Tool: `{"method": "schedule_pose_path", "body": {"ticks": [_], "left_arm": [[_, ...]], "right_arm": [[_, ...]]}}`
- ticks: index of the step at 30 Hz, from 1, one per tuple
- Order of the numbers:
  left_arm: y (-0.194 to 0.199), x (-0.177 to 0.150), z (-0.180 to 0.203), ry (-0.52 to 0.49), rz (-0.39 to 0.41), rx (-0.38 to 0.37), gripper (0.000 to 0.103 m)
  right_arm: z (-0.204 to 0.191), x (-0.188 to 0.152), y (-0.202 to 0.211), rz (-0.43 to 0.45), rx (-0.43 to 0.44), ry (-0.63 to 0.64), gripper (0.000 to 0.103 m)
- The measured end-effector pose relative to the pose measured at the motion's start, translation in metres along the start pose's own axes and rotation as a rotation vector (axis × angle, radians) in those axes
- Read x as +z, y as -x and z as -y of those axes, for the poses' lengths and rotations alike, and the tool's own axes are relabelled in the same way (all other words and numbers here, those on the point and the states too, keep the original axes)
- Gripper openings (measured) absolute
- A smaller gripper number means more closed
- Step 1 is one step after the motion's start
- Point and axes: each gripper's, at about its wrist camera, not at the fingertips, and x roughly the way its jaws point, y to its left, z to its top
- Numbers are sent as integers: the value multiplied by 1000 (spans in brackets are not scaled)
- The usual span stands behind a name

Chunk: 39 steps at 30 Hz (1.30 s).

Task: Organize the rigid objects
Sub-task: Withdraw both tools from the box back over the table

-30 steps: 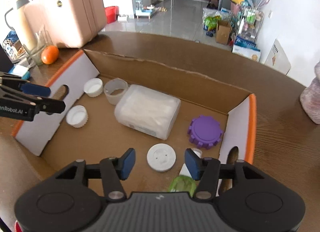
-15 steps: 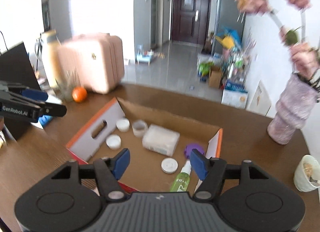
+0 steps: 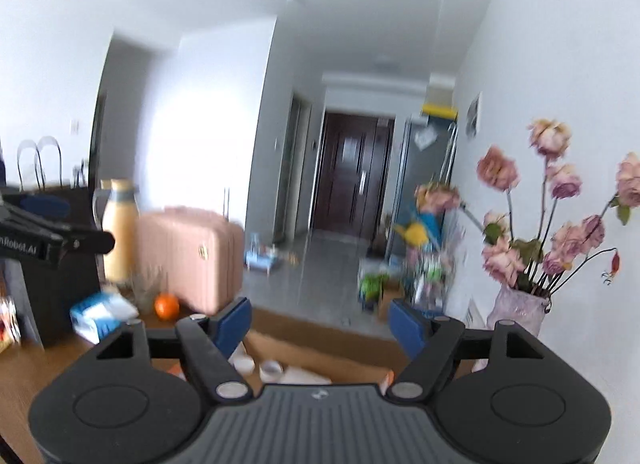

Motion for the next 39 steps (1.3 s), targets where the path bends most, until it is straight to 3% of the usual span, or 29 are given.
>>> {"method": "schedule_pose_path", "body": {"ticks": [7,13,16,19,26,30,39], "left_arm": [[45,-30,6,60,127,25,103],[79,-81,15,102,159,37,103],[107,-113,21,72,229,40,103],[130,-150,29,60,244,58,103],[156,-235,39,16,127,117,103],[152,-271,40,9,-9,66,103],[124,-282,32,8,-103,61,103]], "right_arm": [[-10,-31,41,123,-52,-28,80],[-27,-79,79,171,-72,-60,86],[-36,-113,105,221,-83,-86,87],[-47,-149,132,256,-102,-104,90],[-56,-220,165,96,-86,-199,90],[-59,-256,171,-27,-52,-255,90],[-64,-281,154,-153,-67,-284,90]]}}
